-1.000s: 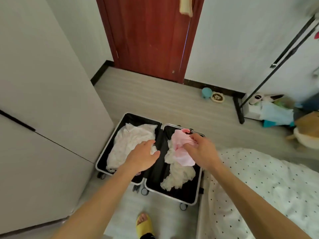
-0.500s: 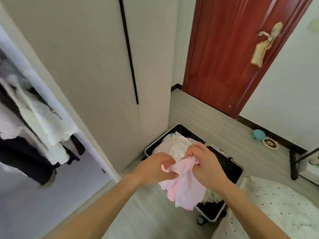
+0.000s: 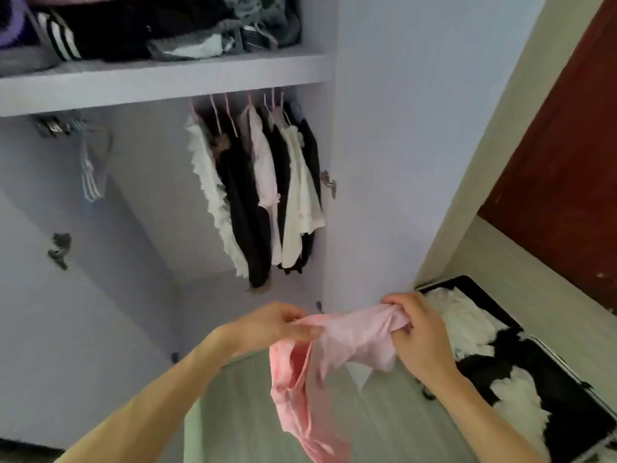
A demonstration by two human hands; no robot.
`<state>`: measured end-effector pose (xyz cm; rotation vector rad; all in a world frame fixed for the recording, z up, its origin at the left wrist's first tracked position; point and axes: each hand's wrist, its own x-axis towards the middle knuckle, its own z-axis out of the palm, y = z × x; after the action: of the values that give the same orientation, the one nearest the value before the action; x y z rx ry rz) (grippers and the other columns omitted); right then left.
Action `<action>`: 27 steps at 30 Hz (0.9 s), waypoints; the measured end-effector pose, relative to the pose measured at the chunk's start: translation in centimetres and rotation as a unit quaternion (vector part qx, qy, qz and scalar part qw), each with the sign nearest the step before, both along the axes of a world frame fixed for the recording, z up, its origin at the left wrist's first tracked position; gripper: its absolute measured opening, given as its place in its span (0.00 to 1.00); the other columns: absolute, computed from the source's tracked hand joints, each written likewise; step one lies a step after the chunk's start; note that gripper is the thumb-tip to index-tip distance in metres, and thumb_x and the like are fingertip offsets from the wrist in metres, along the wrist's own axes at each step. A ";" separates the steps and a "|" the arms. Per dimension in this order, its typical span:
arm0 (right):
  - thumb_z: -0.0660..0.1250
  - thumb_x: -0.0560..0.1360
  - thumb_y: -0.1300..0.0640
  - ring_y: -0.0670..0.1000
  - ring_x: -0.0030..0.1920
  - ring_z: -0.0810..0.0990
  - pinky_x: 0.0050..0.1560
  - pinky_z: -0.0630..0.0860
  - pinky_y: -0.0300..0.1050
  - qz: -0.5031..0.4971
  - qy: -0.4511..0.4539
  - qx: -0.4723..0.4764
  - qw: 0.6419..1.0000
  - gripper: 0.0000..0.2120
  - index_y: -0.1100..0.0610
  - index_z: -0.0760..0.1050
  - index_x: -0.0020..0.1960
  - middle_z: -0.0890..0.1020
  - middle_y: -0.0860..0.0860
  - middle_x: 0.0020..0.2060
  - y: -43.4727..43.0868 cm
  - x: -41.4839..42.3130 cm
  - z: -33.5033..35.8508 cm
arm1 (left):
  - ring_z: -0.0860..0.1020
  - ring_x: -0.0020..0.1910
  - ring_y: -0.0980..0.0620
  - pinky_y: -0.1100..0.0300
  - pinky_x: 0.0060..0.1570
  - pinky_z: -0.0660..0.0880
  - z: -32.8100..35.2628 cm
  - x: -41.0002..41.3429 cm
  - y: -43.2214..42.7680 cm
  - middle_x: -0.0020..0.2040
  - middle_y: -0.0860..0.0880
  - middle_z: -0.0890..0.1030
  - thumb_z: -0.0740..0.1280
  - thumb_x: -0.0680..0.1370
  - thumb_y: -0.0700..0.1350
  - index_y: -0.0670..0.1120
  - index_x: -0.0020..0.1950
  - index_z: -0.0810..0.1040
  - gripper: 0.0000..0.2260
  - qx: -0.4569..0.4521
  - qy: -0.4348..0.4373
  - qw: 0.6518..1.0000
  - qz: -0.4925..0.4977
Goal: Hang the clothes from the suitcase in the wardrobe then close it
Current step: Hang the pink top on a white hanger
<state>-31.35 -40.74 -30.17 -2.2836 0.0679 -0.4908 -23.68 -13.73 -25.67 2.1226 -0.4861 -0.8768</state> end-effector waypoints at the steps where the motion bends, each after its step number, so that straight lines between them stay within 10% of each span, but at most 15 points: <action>1: 0.65 0.67 0.74 0.39 0.48 0.77 0.48 0.73 0.33 0.013 -0.002 0.020 1.000 0.24 0.48 0.79 0.51 0.80 0.46 0.49 1.5 0.6 0.5 | 0.77 0.39 0.57 0.61 0.47 0.72 0.5 0.4 2.1 0.38 0.56 0.80 0.69 0.77 0.62 0.54 0.43 0.82 0.12 -0.010 0.003 1.000 0.027; 5: 0.63 0.66 0.79 0.39 0.50 0.80 0.47 0.72 0.28 0.062 -0.005 0.101 0.993 0.30 0.41 0.76 0.41 0.83 0.44 0.46 8.4 3.5 1.7 | 0.78 0.46 0.47 0.53 0.57 0.71 3.1 0.7 9.5 0.48 0.47 0.81 0.65 0.78 0.65 0.39 0.55 0.79 0.28 -0.108 0.024 0.979 0.172; 10: 0.62 0.70 0.77 0.41 0.47 0.81 0.42 0.74 0.31 0.090 -0.004 0.156 0.984 0.20 0.51 0.72 0.37 0.83 0.43 0.43 14.1 7.2 2.0 | 0.83 0.53 0.42 0.50 0.55 0.79 6.1 0.7 15.4 0.52 0.40 0.85 0.69 0.79 0.54 0.40 0.56 0.82 0.17 -0.187 0.027 0.944 0.269; 14: 0.64 0.68 0.74 0.42 0.44 0.76 0.38 0.69 0.30 0.135 0.014 -0.078 0.988 0.16 0.52 0.73 0.37 0.76 0.40 0.42 15.3 9.6 1.1 | 0.82 0.42 0.54 0.60 0.43 0.78 8.4 2.2 18.6 0.42 0.52 0.83 0.71 0.78 0.53 0.47 0.49 0.80 0.10 -0.105 -0.135 0.934 0.314; 18: 0.63 0.74 0.59 0.47 0.51 0.78 0.45 0.74 0.37 0.262 0.270 -0.282 0.882 0.12 0.40 0.73 0.44 0.76 0.42 0.48 16.9 11.5 2.4 | 0.75 0.37 0.62 0.71 0.41 0.71 11.5 4.3 19.5 0.37 0.60 0.78 0.68 0.80 0.55 0.48 0.46 0.79 0.11 -0.083 -0.245 0.913 0.315; 22: 0.70 0.74 0.41 0.39 0.63 0.71 0.60 0.68 0.35 0.292 0.249 -0.046 0.922 0.29 0.45 0.67 0.71 0.70 0.37 0.65 20.3 13.8 5.7 | 0.80 0.47 0.61 0.71 0.47 0.73 13.7 5.9 18.4 0.47 0.57 0.83 0.68 0.80 0.52 0.53 0.50 0.82 0.05 -0.049 -0.279 0.929 0.239; 25: 0.74 0.67 0.33 0.39 0.62 0.73 0.60 0.72 0.39 0.331 0.212 0.077 0.916 0.37 0.42 0.65 0.71 0.72 0.34 0.64 23.3 15.2 8.7 | 0.80 0.51 0.57 0.64 0.54 0.74 14.1 6.7 17.7 0.49 0.55 0.84 0.68 0.80 0.52 0.52 0.52 0.82 0.06 -0.044 -0.291 0.924 0.244; 27: 0.74 0.68 0.36 0.37 0.52 0.79 0.50 0.75 0.35 0.351 0.183 0.068 0.916 0.26 0.42 0.73 0.62 0.79 0.35 0.54 25.1 16.2 10.0 | 0.80 0.52 0.58 0.62 0.55 0.74 14.3 7.1 17.4 0.49 0.58 0.83 0.67 0.81 0.51 0.54 0.52 0.82 0.05 -0.034 -0.300 0.919 0.252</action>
<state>-15.15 -15.69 -20.19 -2.0506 -0.5017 0.3095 -16.63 3.69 -11.35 2.2758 -0.2341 0.0946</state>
